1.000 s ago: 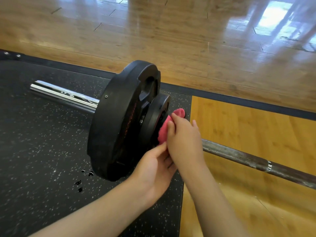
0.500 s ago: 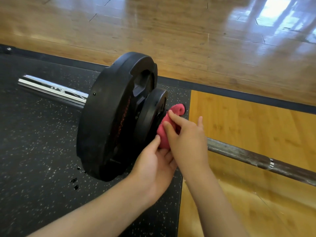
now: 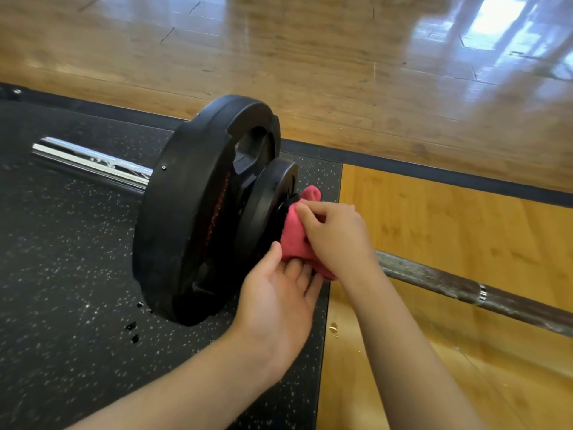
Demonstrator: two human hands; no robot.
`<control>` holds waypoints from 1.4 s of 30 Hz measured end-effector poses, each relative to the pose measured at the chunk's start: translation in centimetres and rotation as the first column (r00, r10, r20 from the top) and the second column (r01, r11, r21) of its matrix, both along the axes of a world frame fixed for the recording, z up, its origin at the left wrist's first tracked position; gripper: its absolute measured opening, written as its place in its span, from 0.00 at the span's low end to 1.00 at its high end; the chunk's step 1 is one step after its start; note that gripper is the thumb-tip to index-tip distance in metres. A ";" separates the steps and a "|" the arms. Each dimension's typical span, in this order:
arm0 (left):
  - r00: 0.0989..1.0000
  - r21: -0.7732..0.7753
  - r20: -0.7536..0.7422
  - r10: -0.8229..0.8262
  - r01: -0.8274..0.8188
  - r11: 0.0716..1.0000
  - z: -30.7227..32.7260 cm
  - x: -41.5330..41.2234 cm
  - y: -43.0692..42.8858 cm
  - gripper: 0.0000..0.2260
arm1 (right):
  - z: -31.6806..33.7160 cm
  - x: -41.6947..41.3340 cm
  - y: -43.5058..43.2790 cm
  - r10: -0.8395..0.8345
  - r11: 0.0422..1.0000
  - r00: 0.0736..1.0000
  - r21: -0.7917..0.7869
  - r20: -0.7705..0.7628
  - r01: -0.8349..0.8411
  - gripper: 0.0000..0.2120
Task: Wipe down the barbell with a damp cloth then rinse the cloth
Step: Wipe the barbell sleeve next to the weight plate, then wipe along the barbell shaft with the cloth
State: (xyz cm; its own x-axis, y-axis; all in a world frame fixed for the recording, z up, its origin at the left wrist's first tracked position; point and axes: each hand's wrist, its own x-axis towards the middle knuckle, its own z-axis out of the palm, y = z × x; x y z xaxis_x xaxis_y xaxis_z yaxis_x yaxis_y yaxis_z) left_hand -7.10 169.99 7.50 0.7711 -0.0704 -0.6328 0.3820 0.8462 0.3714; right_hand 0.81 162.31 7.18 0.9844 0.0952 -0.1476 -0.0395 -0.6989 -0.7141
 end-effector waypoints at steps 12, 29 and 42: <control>1.000 -0.029 0.009 0.019 -0.018 0.999 1.1 0.1 0.1 0.24 | -1.0 -1.4 -1.0 0.021 0.997 1.000 0.074 -0.016 -0.020 0.19; 0.947 0.320 0.276 -0.163 0.069 0.945 3.6 -1.4 1.2 0.20 | 5.5 -3.0 -3.4 -0.039 0.730 0.991 0.681 0.128 -0.059 0.13; 0.915 0.672 0.181 -0.360 0.153 0.725 12.4 -1.9 8.2 0.20 | 12.1 -0.4 0.9 0.264 0.473 0.930 0.806 0.256 -0.356 0.14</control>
